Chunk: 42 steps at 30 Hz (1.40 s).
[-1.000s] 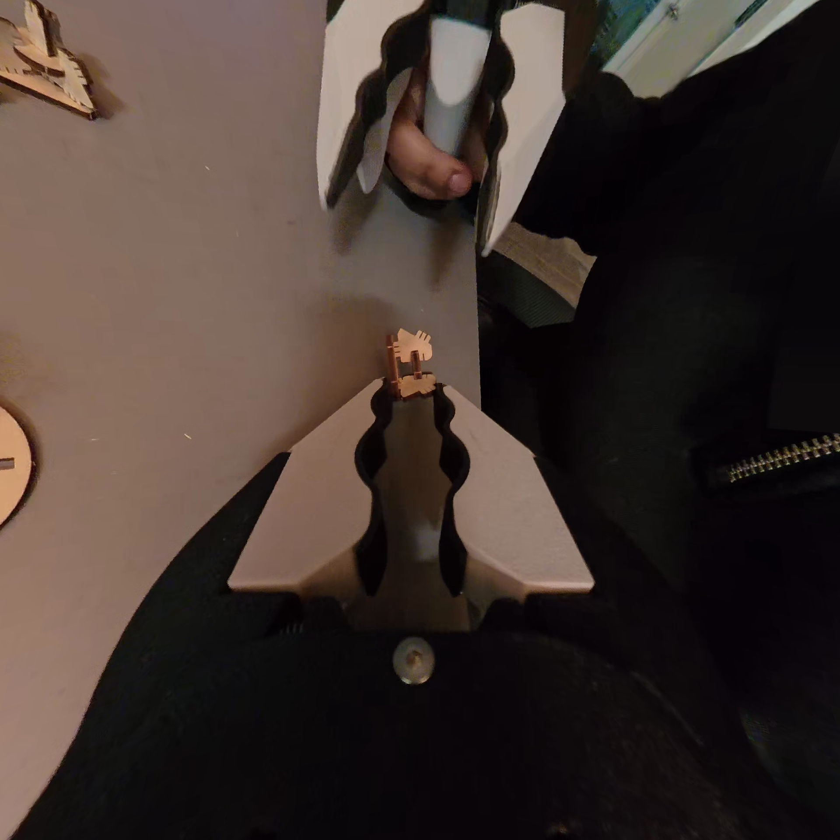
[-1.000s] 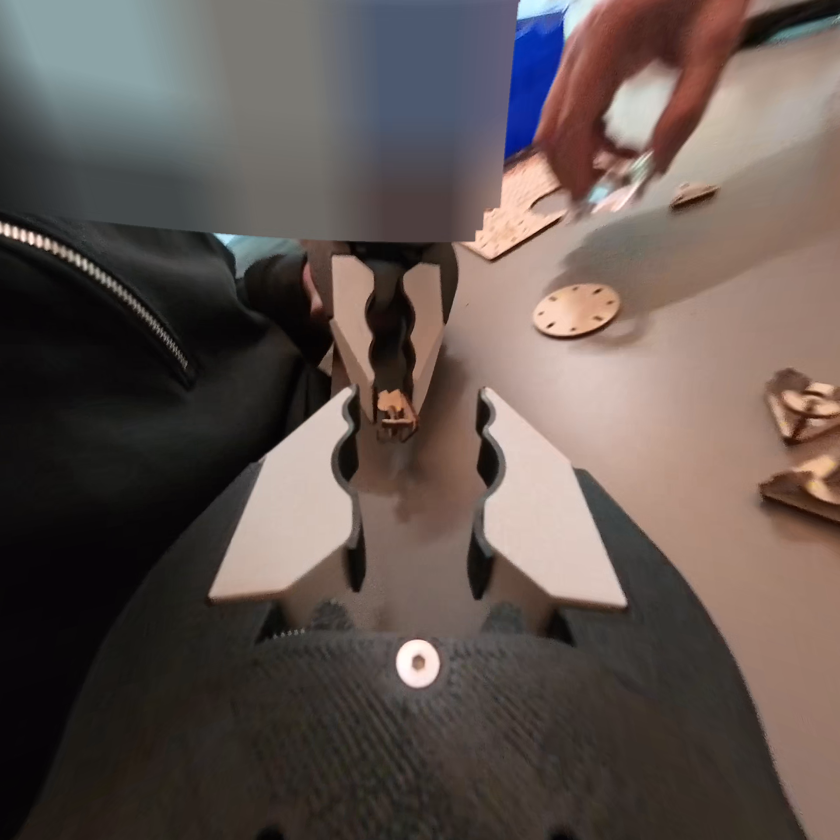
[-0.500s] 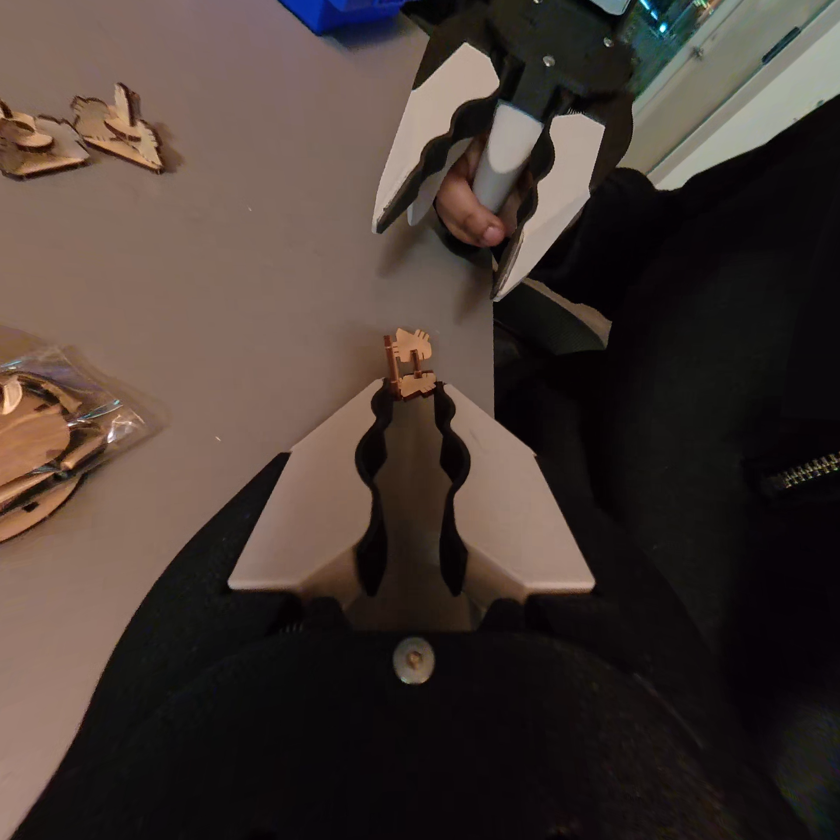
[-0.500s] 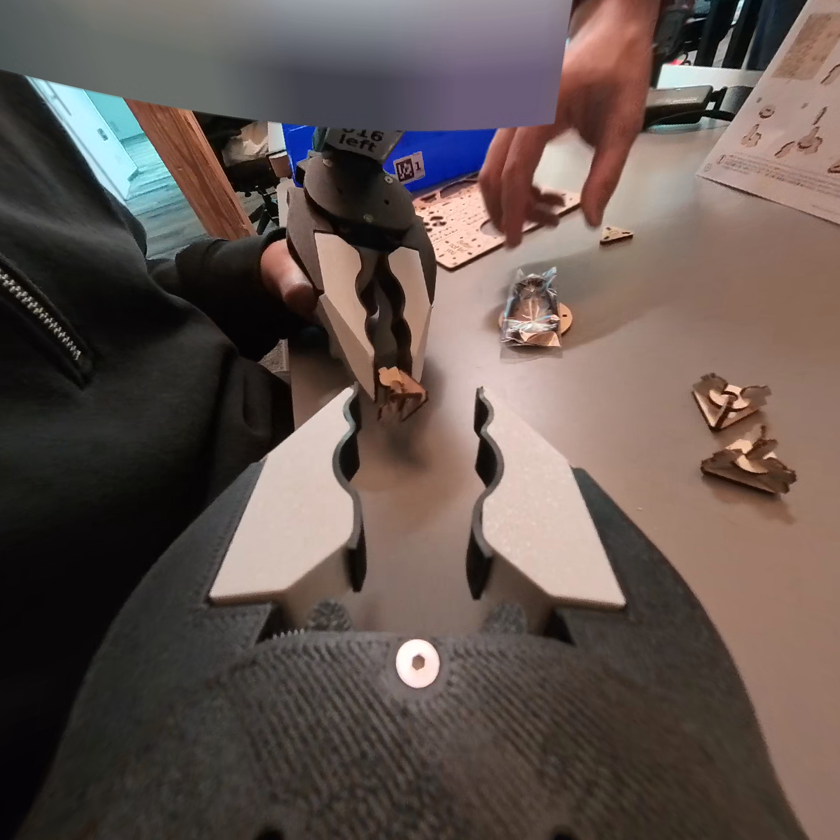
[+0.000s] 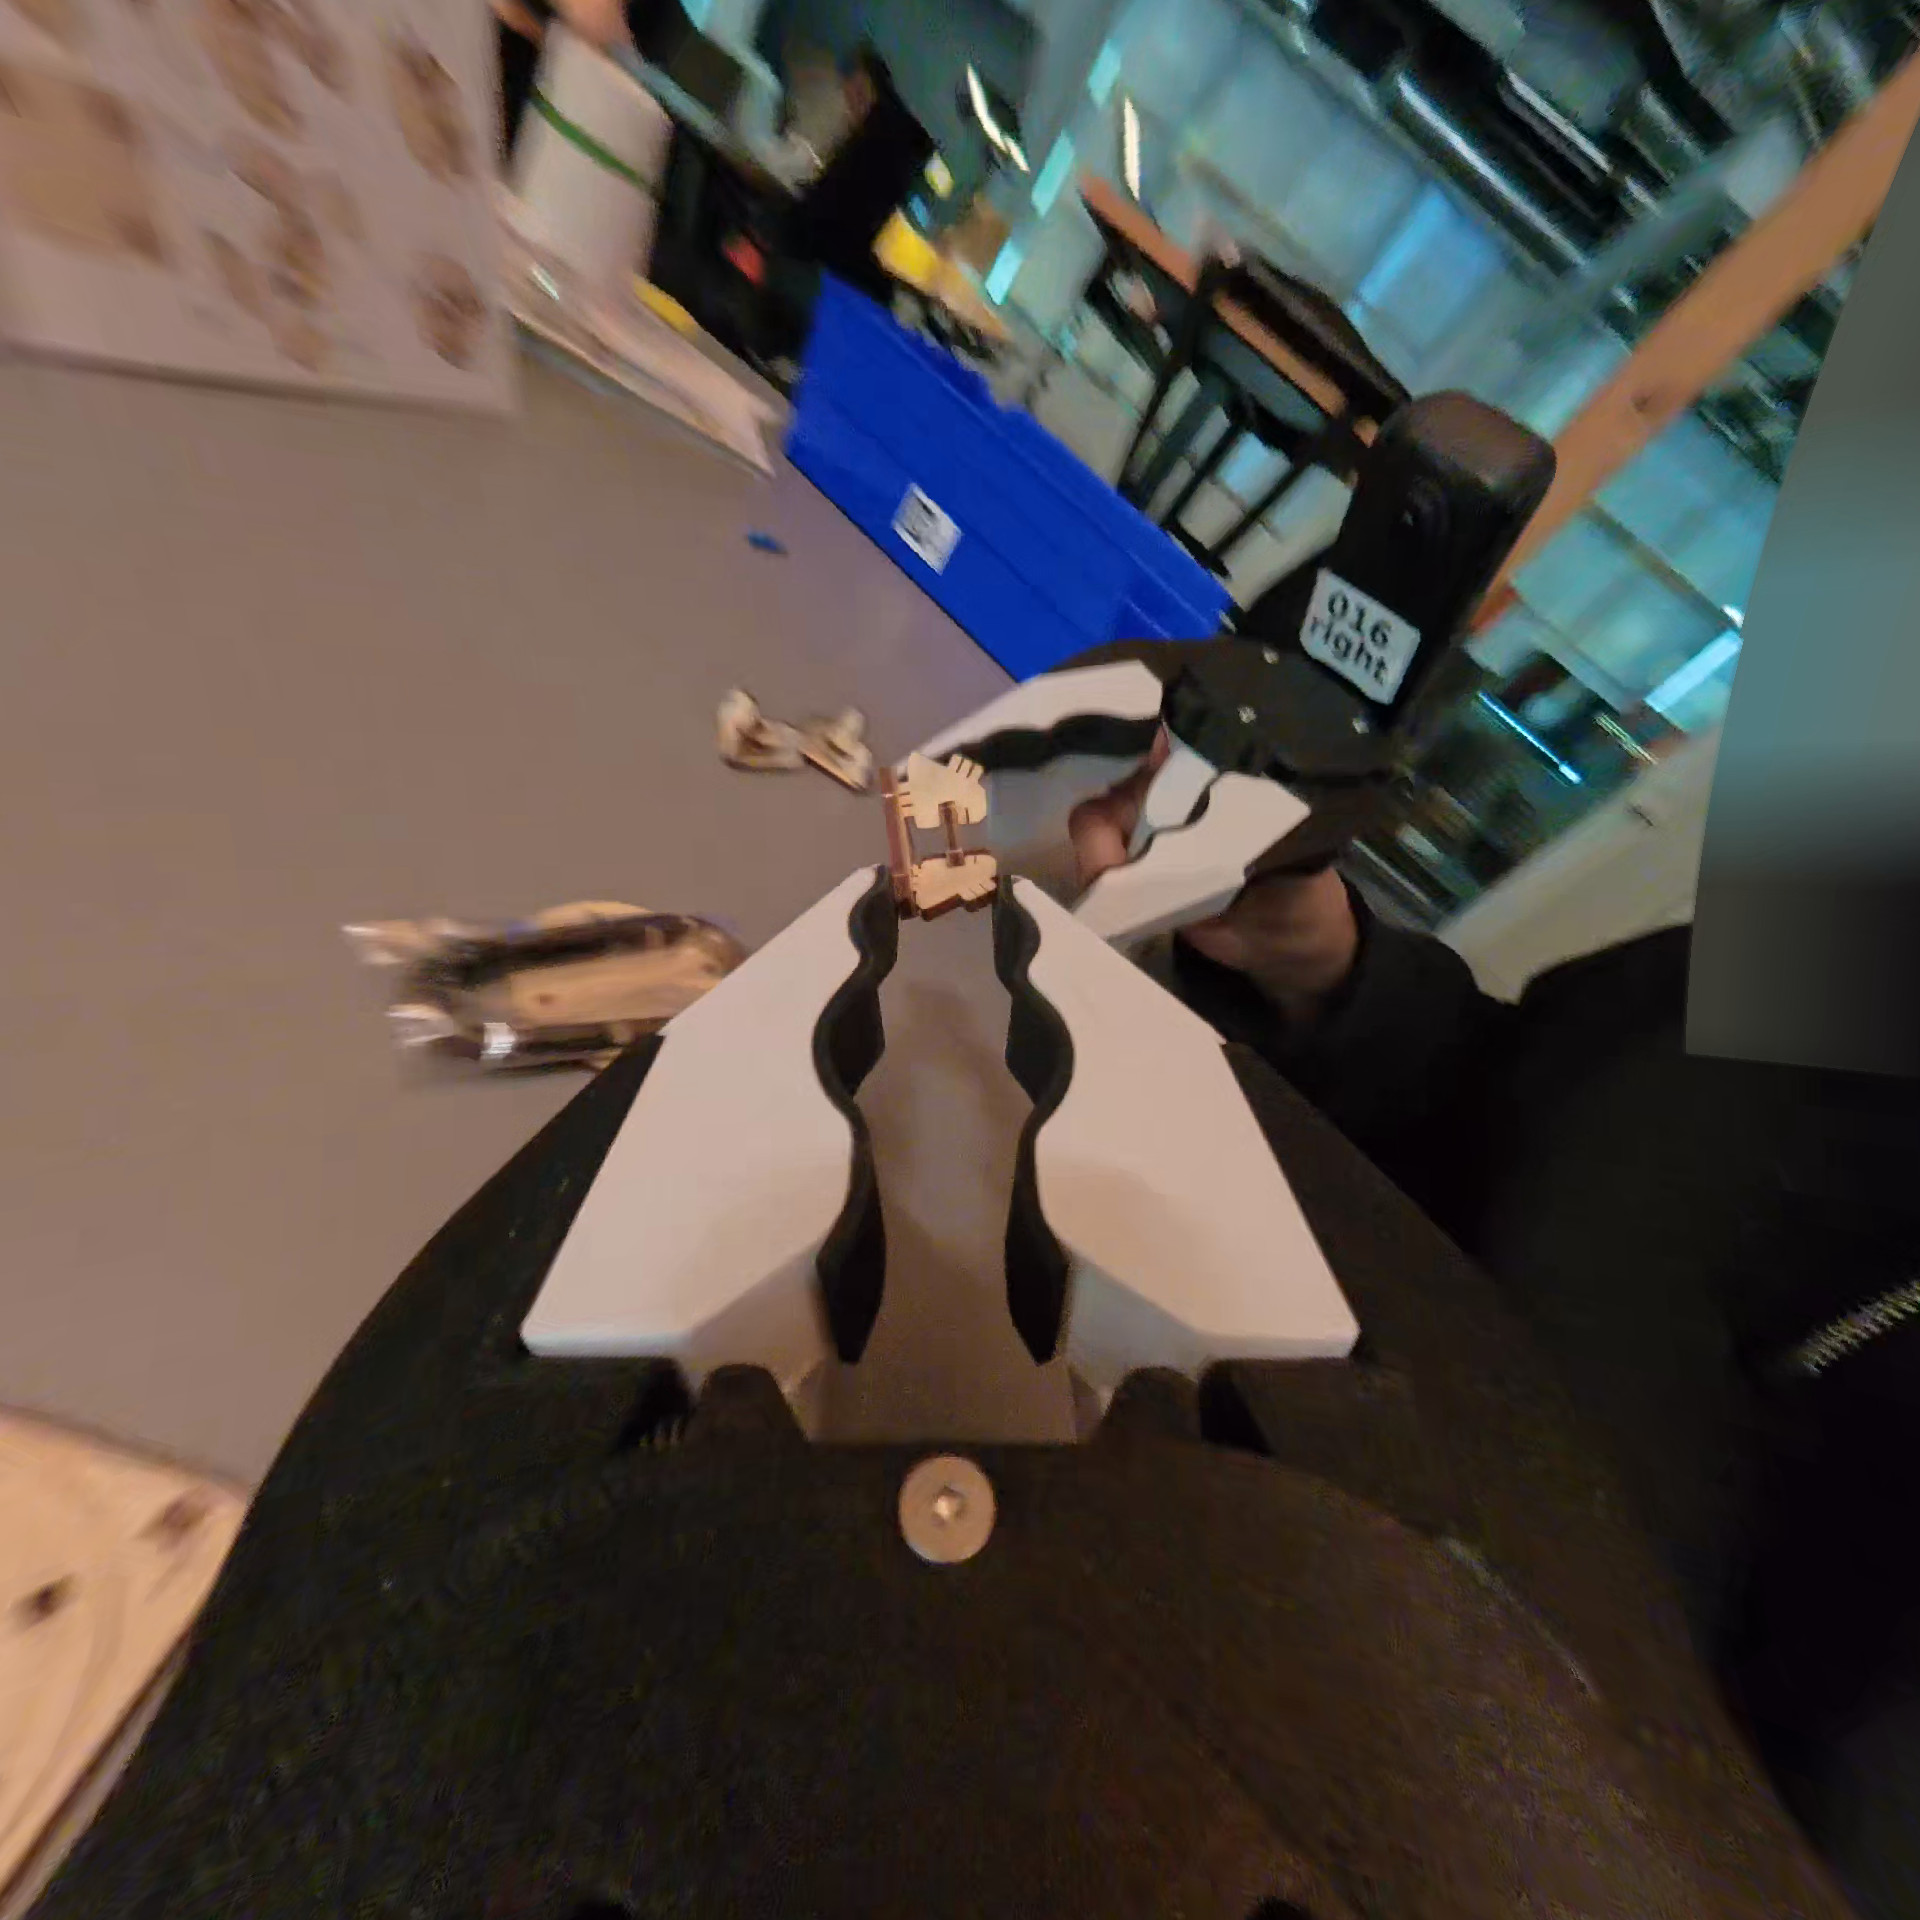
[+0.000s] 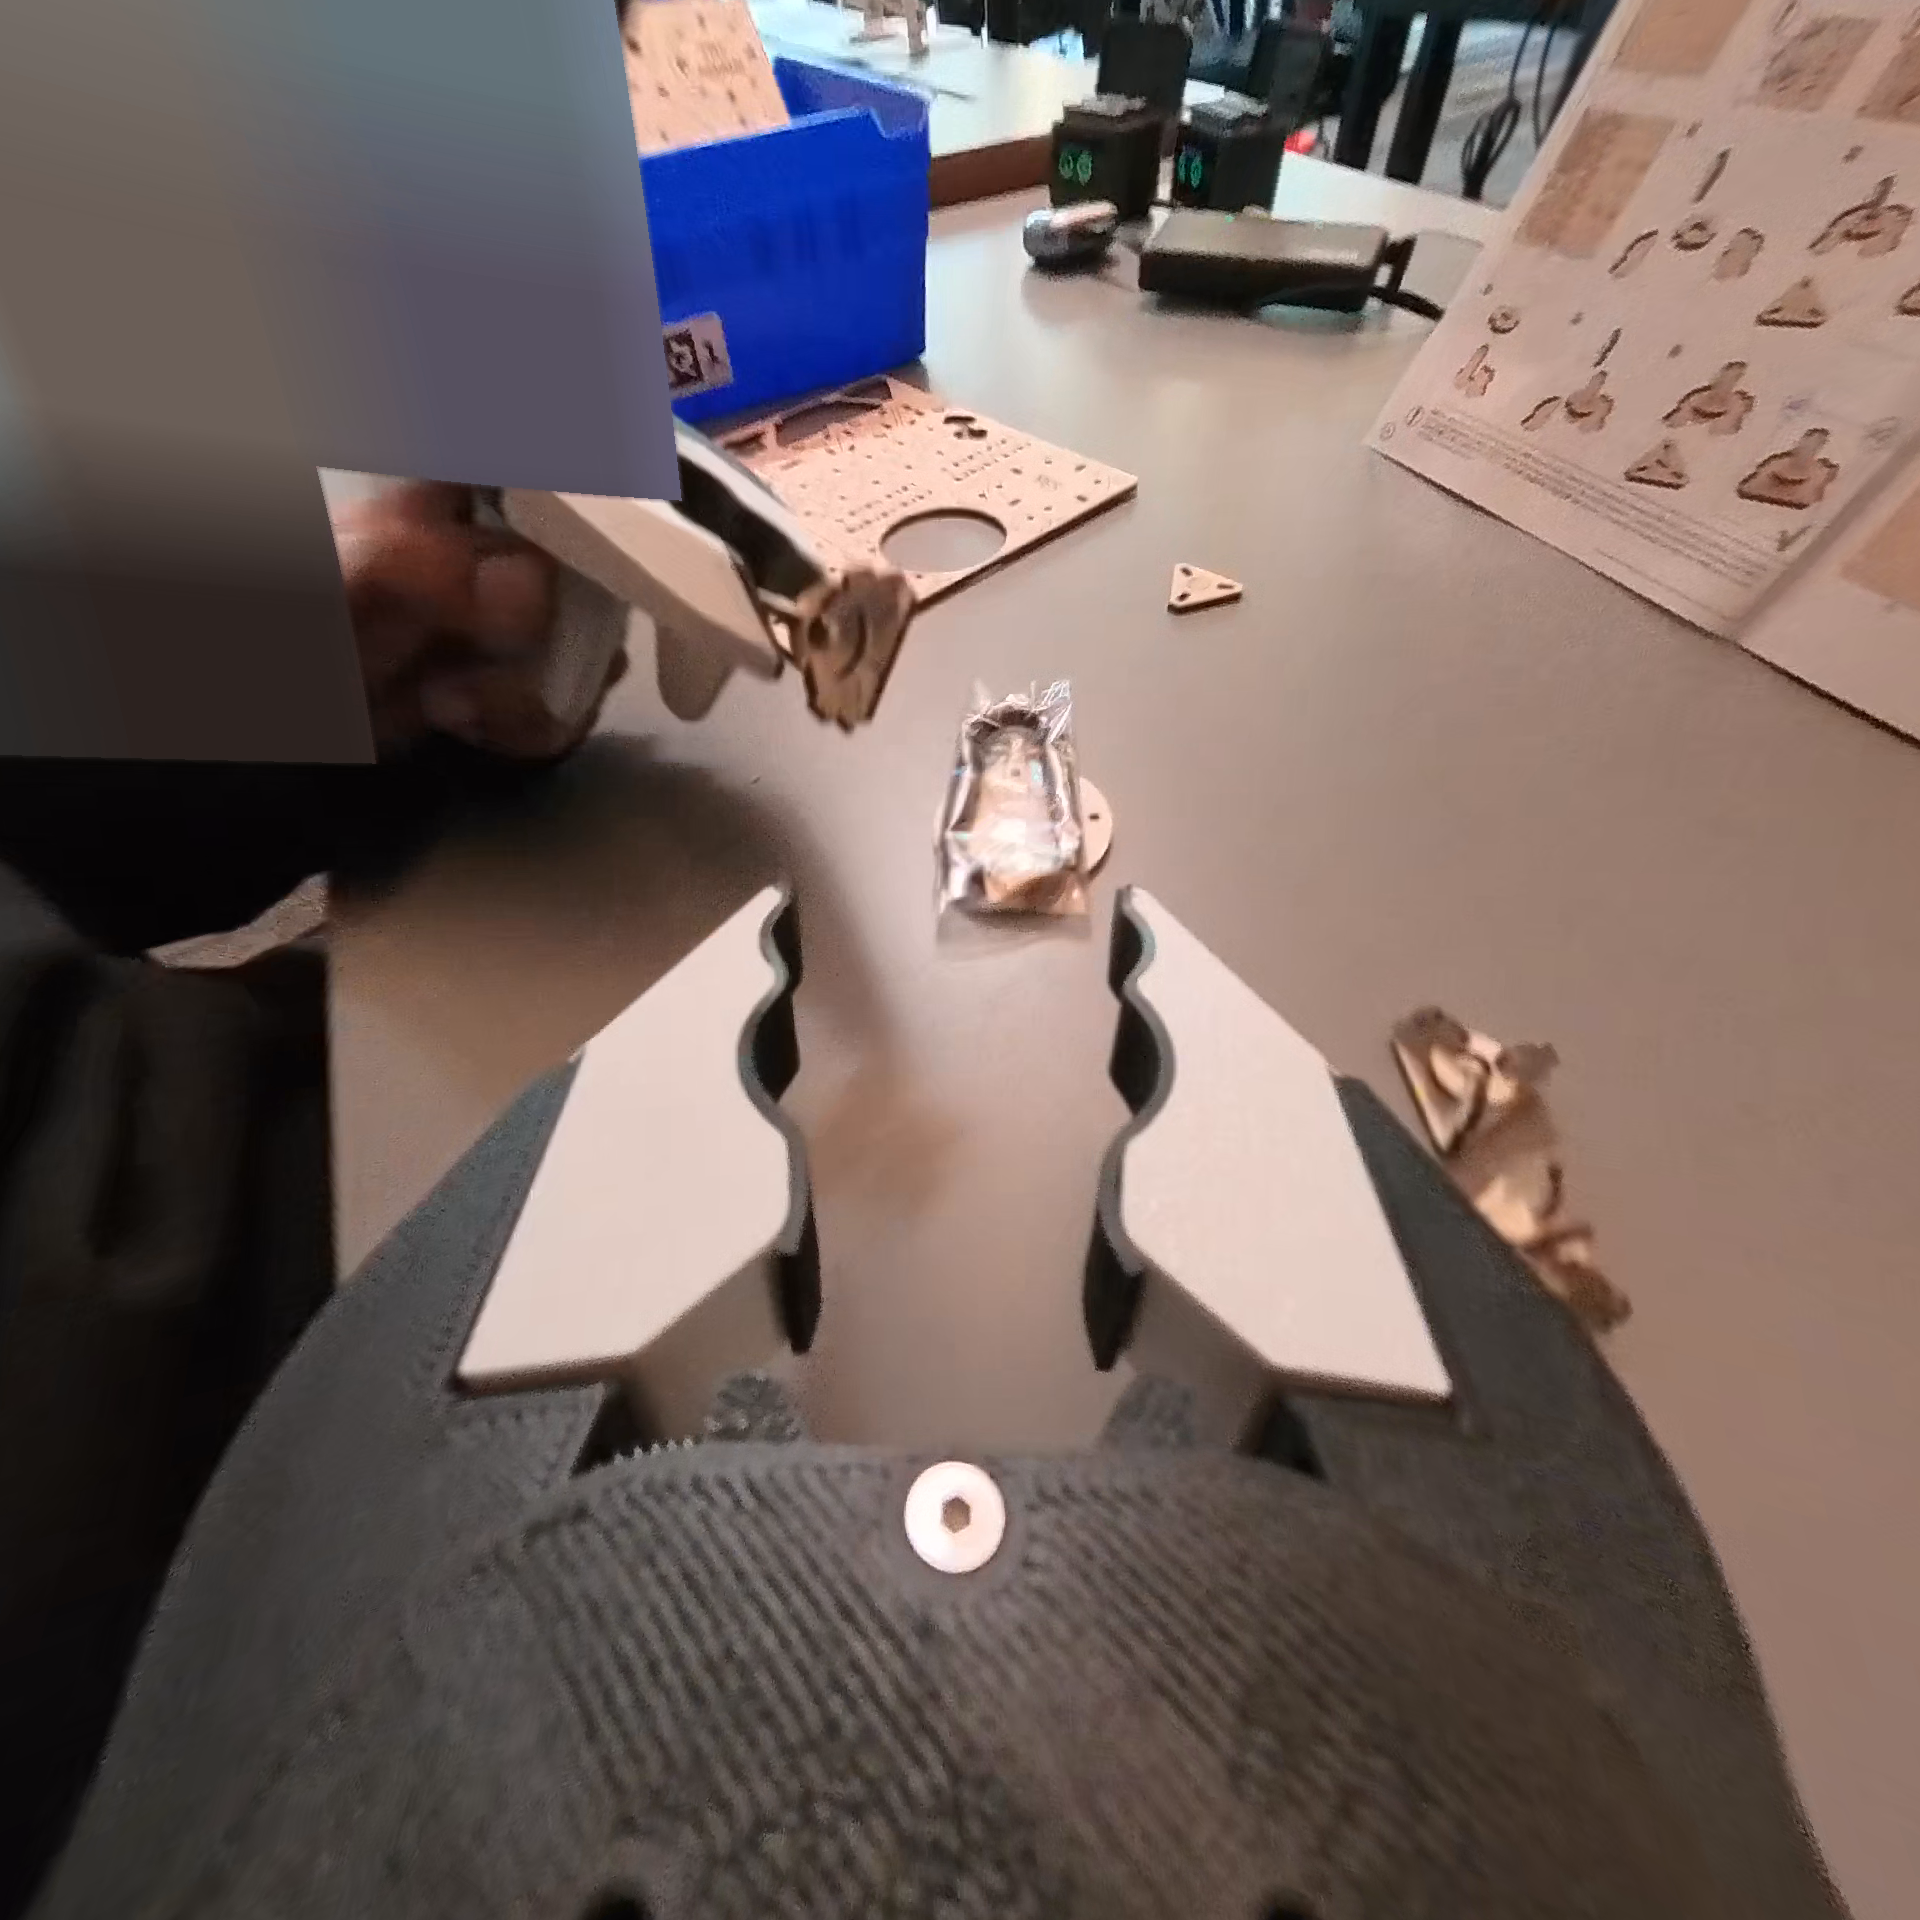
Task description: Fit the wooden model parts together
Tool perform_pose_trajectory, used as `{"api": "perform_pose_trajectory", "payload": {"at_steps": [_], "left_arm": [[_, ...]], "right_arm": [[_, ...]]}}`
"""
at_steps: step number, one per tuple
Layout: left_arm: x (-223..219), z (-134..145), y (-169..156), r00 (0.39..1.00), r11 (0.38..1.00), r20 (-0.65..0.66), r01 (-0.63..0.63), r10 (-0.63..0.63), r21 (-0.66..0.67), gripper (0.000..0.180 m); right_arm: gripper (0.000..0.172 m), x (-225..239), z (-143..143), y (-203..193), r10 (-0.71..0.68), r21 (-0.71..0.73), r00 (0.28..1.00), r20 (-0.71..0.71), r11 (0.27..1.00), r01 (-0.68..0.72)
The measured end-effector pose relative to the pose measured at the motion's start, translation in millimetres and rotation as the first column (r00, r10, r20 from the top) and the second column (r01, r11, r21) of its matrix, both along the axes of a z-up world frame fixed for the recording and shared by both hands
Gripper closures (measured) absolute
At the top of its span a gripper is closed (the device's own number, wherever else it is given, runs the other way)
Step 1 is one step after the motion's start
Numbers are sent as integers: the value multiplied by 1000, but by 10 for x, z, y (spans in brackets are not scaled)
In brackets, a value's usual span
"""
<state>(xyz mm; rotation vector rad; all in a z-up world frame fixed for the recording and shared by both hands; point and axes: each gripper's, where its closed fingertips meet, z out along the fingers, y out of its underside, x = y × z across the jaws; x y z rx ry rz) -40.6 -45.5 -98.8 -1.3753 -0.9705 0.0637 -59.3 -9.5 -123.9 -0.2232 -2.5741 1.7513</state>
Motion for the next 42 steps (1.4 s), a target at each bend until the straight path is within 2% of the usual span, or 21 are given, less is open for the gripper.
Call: {"api": "perform_pose_trajectory", "payload": {"at_steps": [4, 6, 13, 17, 19, 22, 23, 24, 27, 31, 38, 42], "left_arm": [[-27, 87, -365, 983, 987, -89, -161, 160, -6, 163], [-16, 94, -448, 975, 980, -104, -197, 196, 8, 163], [-5, 124, -444, 984, 984, -77, -152, 159, 94, 163], [0, 141, -451, 986, 982, -70, -140, 150, 130, 163], [3, 148, -453, 987, 981, -70, -136, 147, 140, 164], [10, 160, -454, 986, 980, -78, -136, 148, 144, 163], [12, 165, -450, 986, 980, -80, -134, 147, 146, 163], [14, 165, -447, 986, 980, -81, -132, 145, 146, 163], [17, 166, -432, 987, 981, -82, -125, 138, 145, 163], [16, 167, -431, 987, 981, -81, -123, 137, 148, 163], [16, 164, -414, 988, 982, -80, -116, 129, 148, 163], [19, 168, -413, 988, 982, -83, -116, 129, 147, 163]], "right_arm": [[115, -12, -148, -394, 56, 79, 996, 74, 995, -62], [115, -76, -259, -471, 45, 150, 997, 64, 987, -54], [119, -240, -518, -566, 7, 316, 1000, -12, 949, -3], [124, -209, -540, -602, 30, 334, 999, -35, 943, -17], [124, -211, -485, -600, 26, 304, 999, -43, 953, -12], [124, -272, -255, -544, -7, 196, 1000, -27, 981, 12], [128, -340, -144, -490, -30, 152, 999, -27, 988, 34], [140, -436, -26, -414, -61, 107, 998, -29, 992, 64], [140, -861, 221, -66, -198, 39, 980, -23, 979, 198], [140, -1180, 304, 337, -287, 29, 958, 23, 958, 286], [141, -1313, 341, 589, -341, 67, 936, -81, 936, 347], [141, -1527, 485, 729, -404, 32, 902, -153, 910, 413]]}}
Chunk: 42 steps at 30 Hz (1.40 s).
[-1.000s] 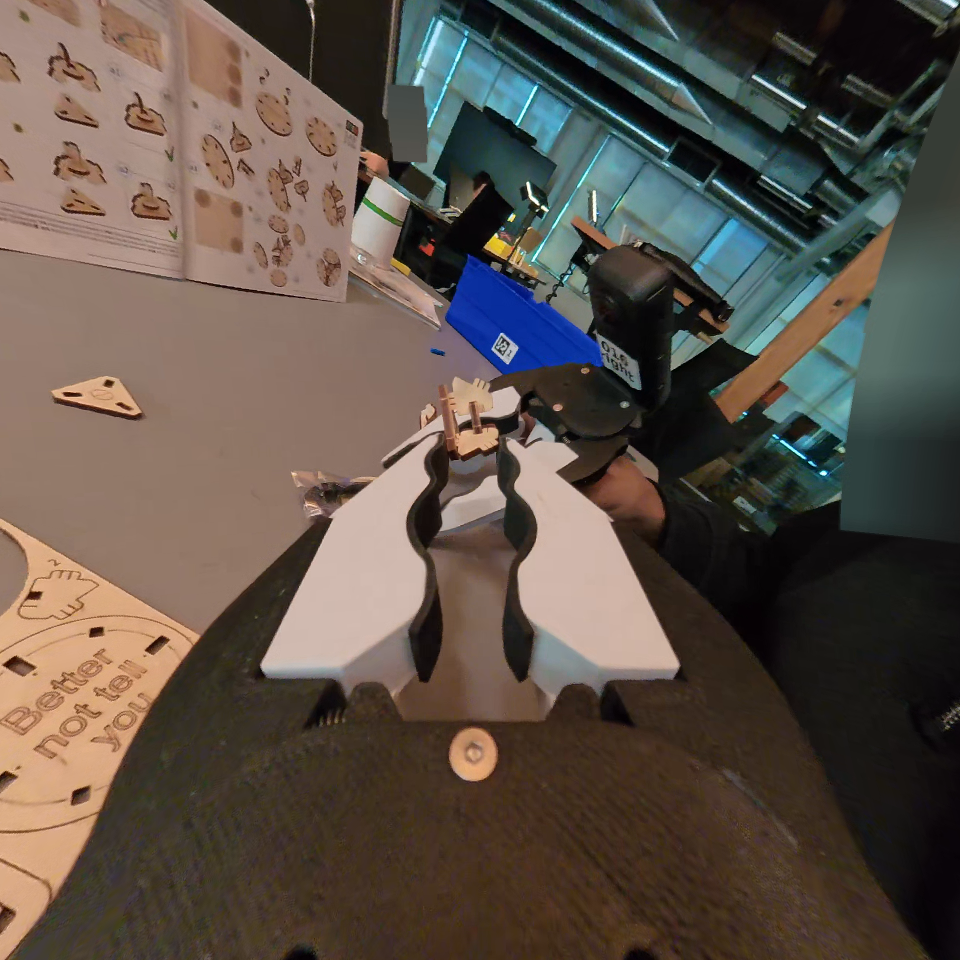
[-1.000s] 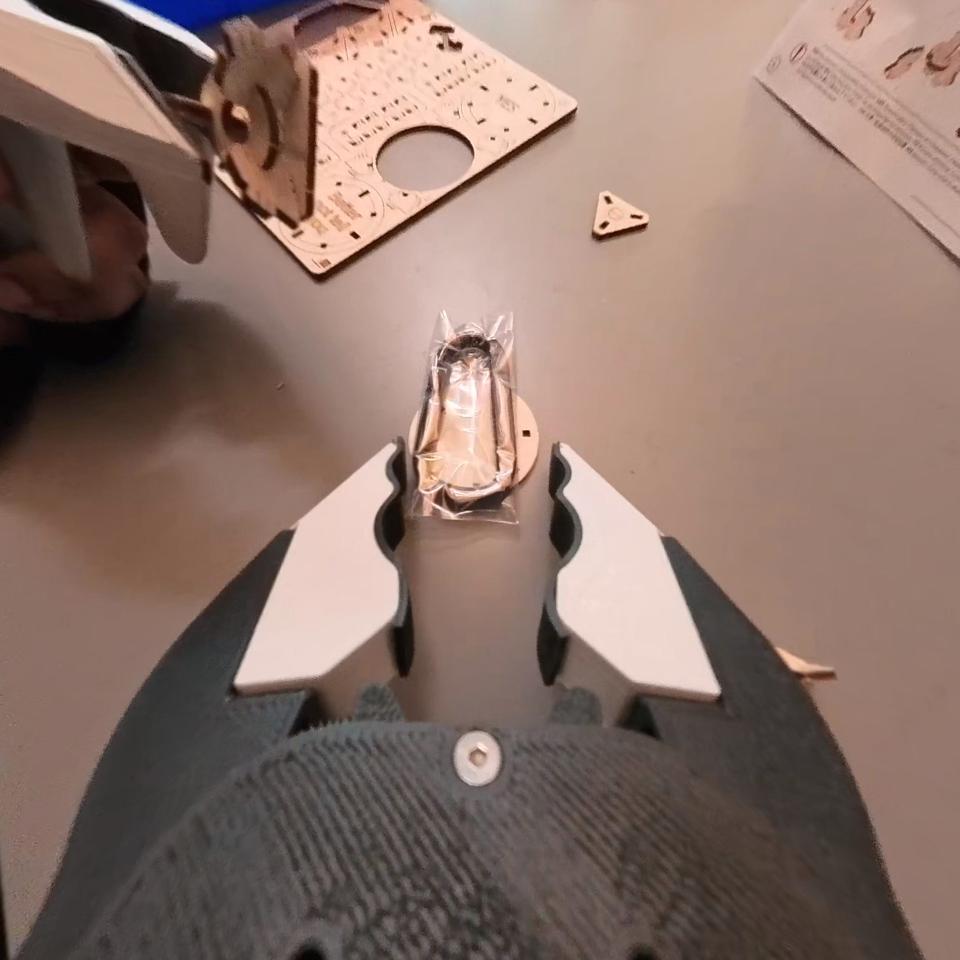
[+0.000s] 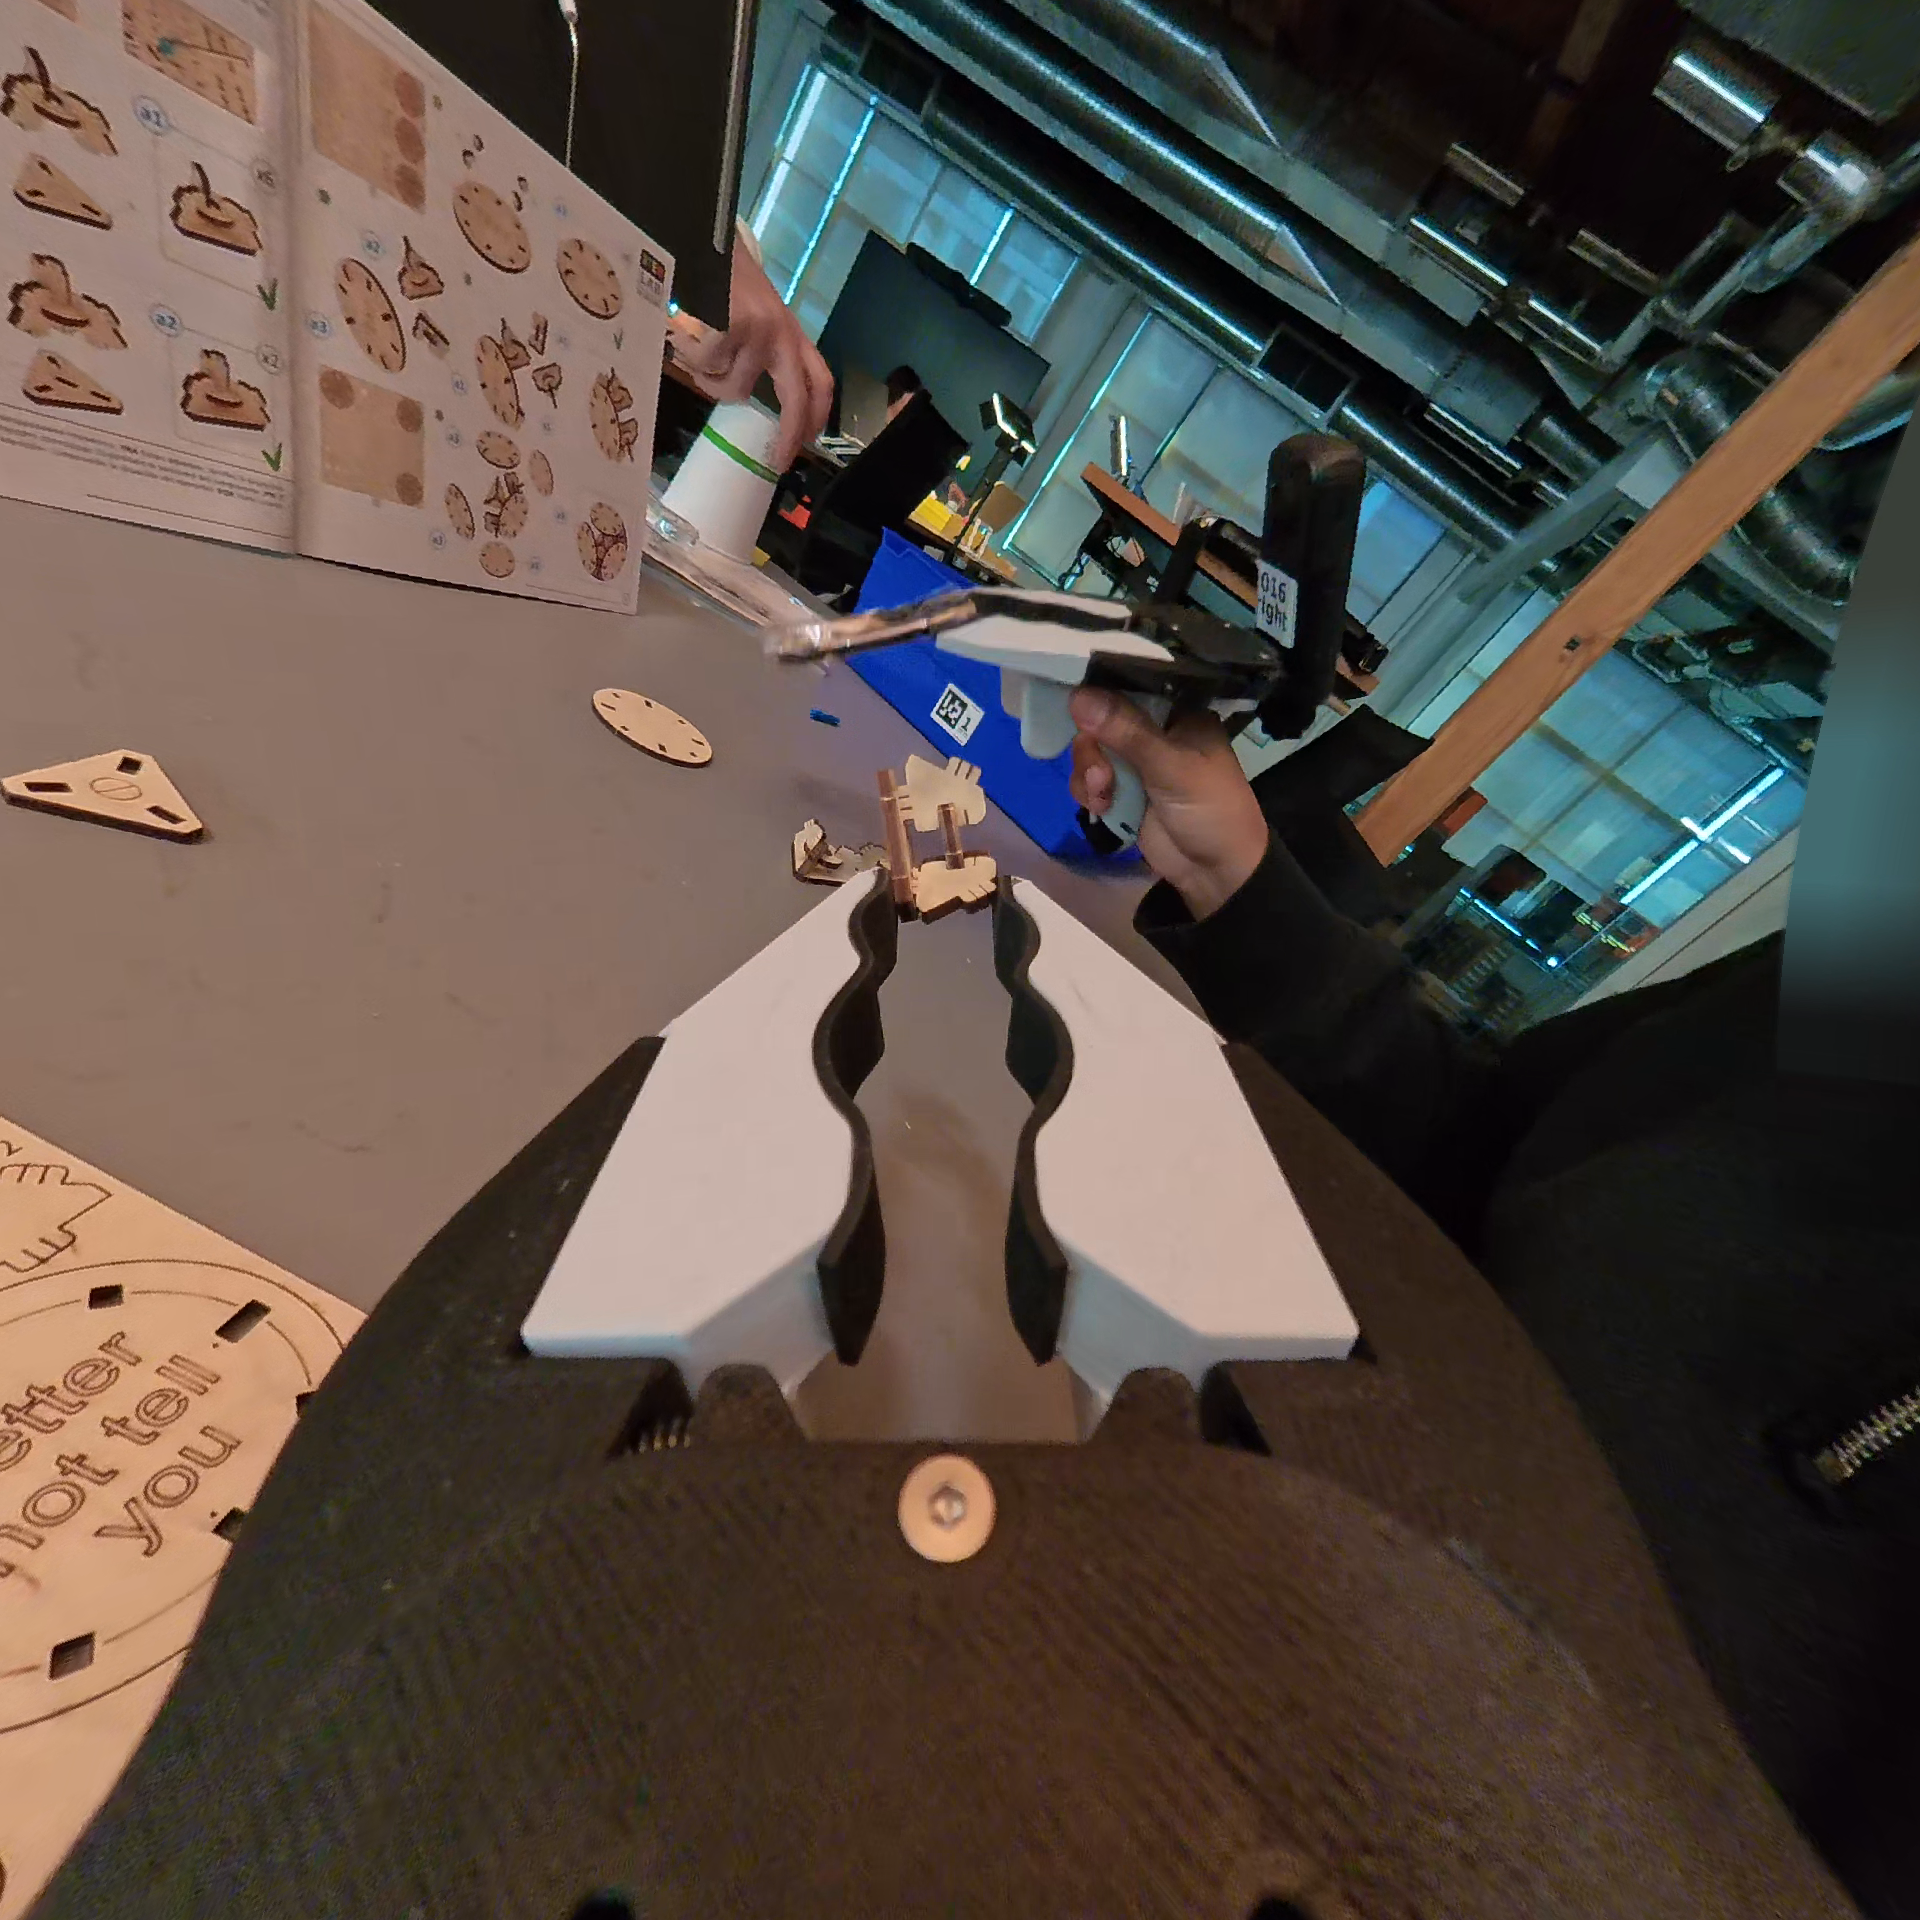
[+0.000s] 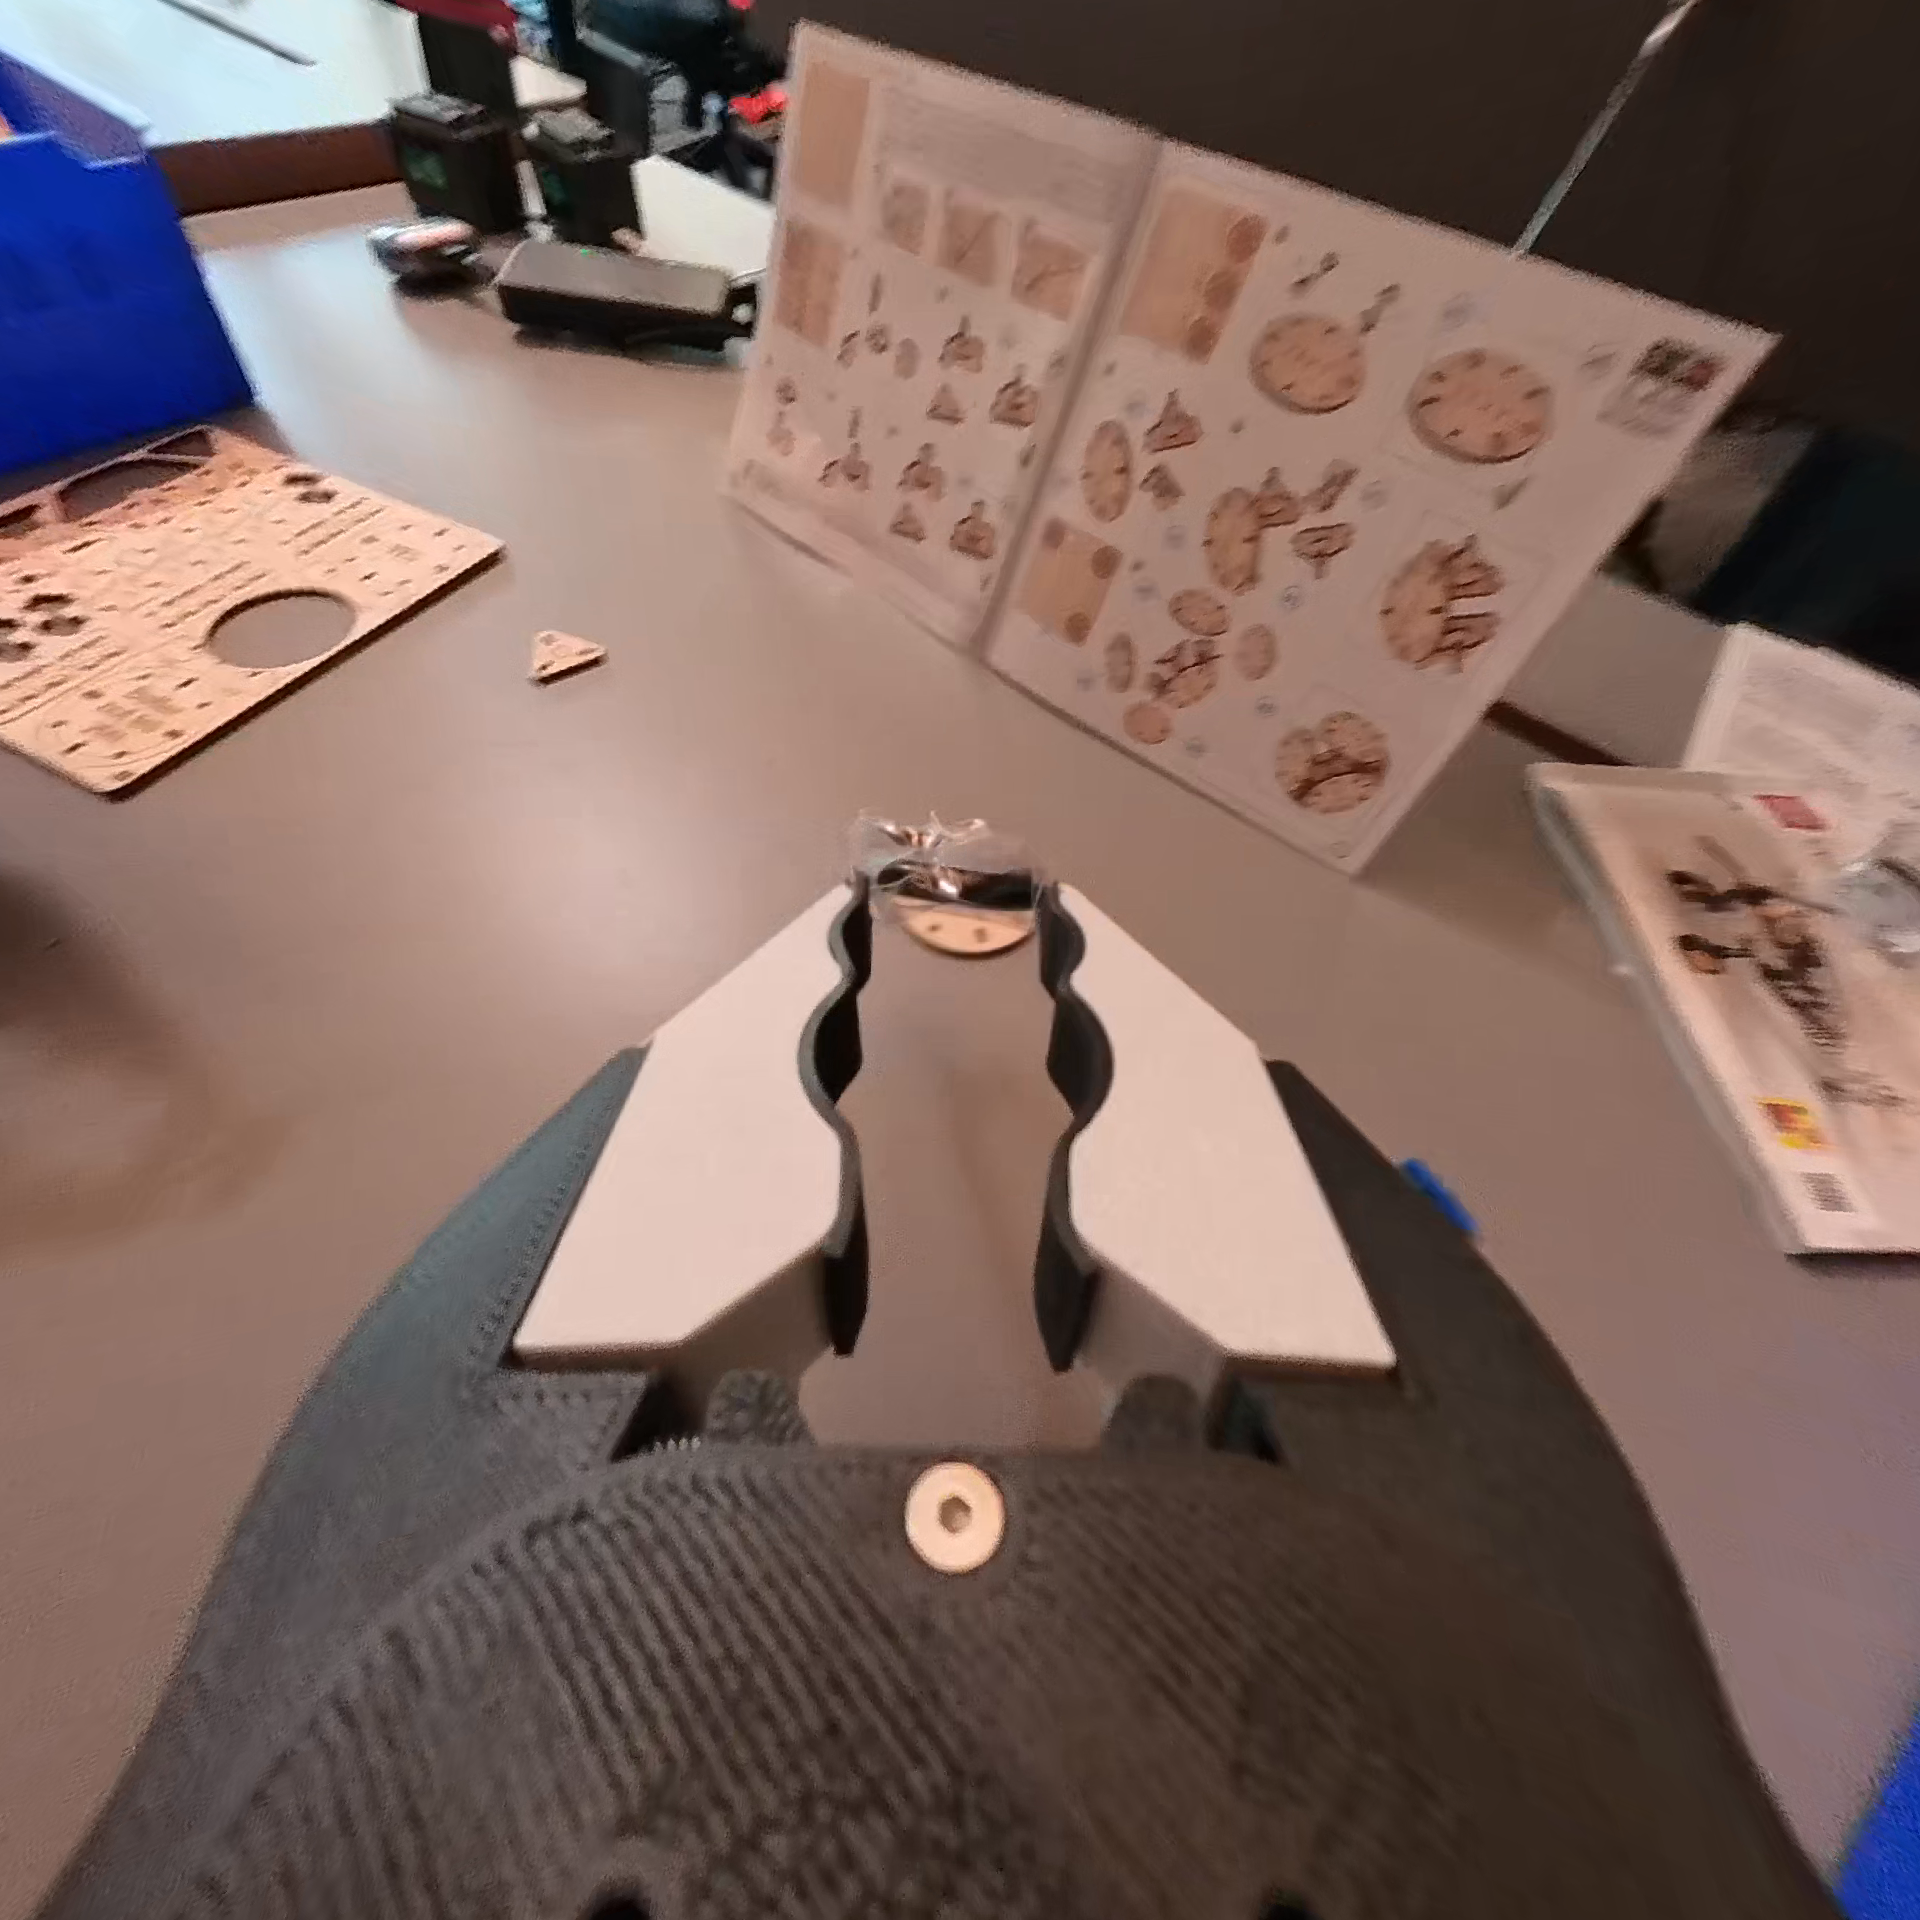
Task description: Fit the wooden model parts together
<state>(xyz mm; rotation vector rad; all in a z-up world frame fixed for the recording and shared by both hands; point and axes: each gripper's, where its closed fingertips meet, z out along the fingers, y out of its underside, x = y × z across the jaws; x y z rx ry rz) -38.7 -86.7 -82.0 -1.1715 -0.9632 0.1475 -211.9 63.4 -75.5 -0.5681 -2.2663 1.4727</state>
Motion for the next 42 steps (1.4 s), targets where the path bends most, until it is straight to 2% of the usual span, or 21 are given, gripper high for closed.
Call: {"api": "perform_pose_trajectory", "payload": {"at_steps": [4, 7, 11, 15, 21, 25, 26, 28, 30, 33, 36, 38, 40, 42], "left_arm": [[7, 4, 12, 1000, 1000, -2, 8, -8, 4, 163], [9, 6, 16, 1000, 1000, -4, 8, -8, 2, 163], [13, 8, 21, 1000, 1000, -4, 13, -13, 6, 163], [15, 12, 16, 1000, 1000, -5, 14, -14, 15, 163], [22, 19, 18, 1000, 999, -5, 21, -20, 27, 163], [18, 23, 15, 1000, 999, -3, 24, -24, 39, 163], [16, 22, 21, 1000, 999, -1, 28, -28, 44, 163], [15, 18, 39, 999, 998, 4, 40, -40, 47, 163], [18, 18, 48, 999, 998, 2, 42, -42, 42, 163], [37, 28, 69, 999, 999, -12, 45, -45, 29, 163], [46, 19, 121, 998, 998, -18, 55, -55, -6, 163], [43, 15, 171, 998, 998, -22, 61, -62, -29, 163], [27, 44, 255, 996, 996, -17, 87, -88, -17, 163], [-2, 107, 366, 991, 991, -8, 131, -131, 7, 163]], "right_arm": [[142, -527, 156, 318, -166, -59, 986, -35, 985, 164], [142, -1046, 262, 608, -349, -73, 934, -76, 936, 343], [142, -1841, 302, 965, -631, -67, 771, -91, 776, 627], [142, -2598, 168, 1200, -792, -11, 597, -124, 603, 798], [141, -3407, -281, 1520, -884, 56, 461, -80, 457, 888], [138, -3549, -669, 1531, -874, 164, 485, 8, 480, 862], [132, -3530, -717, 1541, -877, 186, 480, 18, 475, 860], [140, -3447, -635, 1589, -896, 155, 444, 11, 440, 884], [133, -3265, -467, 1449, -867, 80, 495, 51, 498, 864], [125, -2708, -144, 945, -720, -67, 682, 131, 679, 731], [119, -1891, 172, 402, -486, -171, 870, 83, 853, 493], [119, -1286, 253, 58, -275, -162, 962, -6, 949, 270], [118, -707, 213, -234, -46, -106, 993, -109, 994, 35], [114, -236, 130, -458, 139, -63, 970, -197, 986, -154]]}}
